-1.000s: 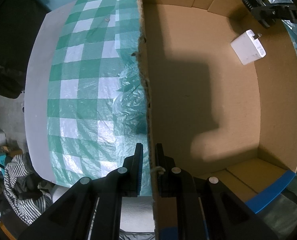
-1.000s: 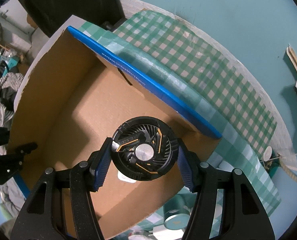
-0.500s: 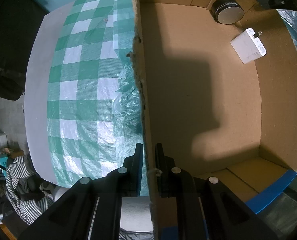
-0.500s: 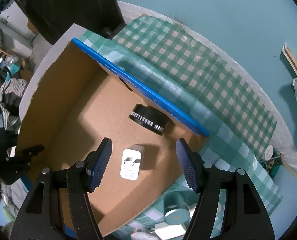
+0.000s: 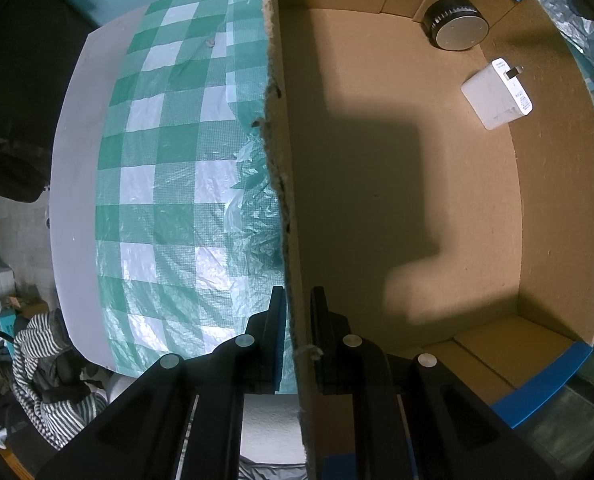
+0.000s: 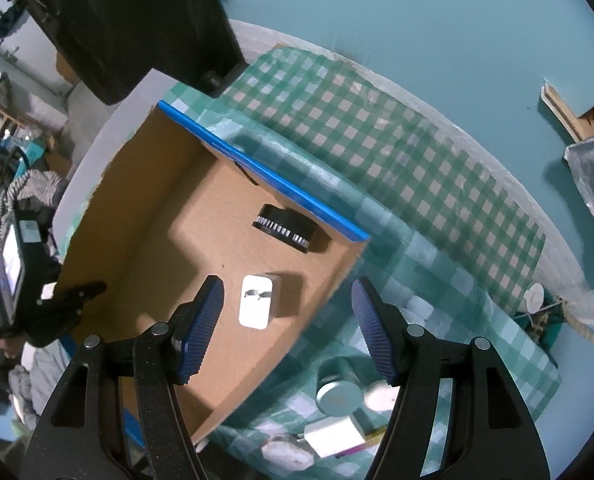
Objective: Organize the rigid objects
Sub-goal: 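Return the right gripper to the white pill bottle and grasp it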
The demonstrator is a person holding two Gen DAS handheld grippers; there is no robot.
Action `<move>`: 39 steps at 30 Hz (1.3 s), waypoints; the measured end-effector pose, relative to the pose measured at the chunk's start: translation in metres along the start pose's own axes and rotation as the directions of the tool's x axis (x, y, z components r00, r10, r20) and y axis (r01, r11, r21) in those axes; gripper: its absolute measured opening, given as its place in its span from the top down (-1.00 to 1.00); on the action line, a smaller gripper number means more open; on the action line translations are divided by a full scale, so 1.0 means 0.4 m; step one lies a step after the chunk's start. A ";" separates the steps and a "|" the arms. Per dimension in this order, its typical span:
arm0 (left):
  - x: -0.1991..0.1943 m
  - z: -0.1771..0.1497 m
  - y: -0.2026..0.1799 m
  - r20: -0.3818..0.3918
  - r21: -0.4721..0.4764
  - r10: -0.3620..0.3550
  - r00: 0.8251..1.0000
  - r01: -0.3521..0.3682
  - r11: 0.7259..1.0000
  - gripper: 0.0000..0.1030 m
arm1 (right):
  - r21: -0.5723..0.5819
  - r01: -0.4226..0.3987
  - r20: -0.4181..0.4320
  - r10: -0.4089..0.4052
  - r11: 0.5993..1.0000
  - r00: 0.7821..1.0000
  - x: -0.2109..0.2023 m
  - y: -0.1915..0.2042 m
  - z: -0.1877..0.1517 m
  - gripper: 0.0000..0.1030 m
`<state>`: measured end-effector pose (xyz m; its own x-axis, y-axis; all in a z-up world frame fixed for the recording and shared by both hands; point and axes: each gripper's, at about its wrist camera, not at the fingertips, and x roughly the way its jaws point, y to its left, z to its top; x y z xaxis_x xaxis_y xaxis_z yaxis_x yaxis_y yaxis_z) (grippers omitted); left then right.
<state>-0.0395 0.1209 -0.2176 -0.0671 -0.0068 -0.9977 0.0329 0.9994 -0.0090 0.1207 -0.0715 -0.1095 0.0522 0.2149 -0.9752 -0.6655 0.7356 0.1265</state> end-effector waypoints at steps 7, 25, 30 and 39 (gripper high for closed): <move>-0.009 0.004 0.001 0.004 0.002 0.006 1.000 -0.006 1.000 0.77 | 0.015 0.021 0.009 -0.021 1.000 1.000 -0.041 -0.042 -0.035 -0.31; -0.003 0.018 -0.007 -0.002 -0.006 -0.006 1.000 0.006 1.000 0.77 | 0.322 0.079 -0.127 -0.040 0.943 0.991 0.128 -0.297 -0.113 -0.32; 0.000 0.016 -0.006 -0.007 -0.006 -0.005 1.000 0.005 1.000 0.77 | 0.378 0.078 -0.145 -0.024 0.923 0.989 0.183 -0.326 -0.116 -0.32; 0.002 0.012 0.010 -0.008 -0.008 -0.002 1.000 0.002 1.000 0.77 | 0.416 0.103 -0.157 -0.041 0.903 0.987 0.237 -0.340 -0.111 -0.32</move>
<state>-0.0346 0.1248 -0.2189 -0.0753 -0.0088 -0.9971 0.0244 0.9996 -0.0107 0.1829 -0.1797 -0.2273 -0.0380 0.0814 -0.9960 -0.2861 0.9541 0.0888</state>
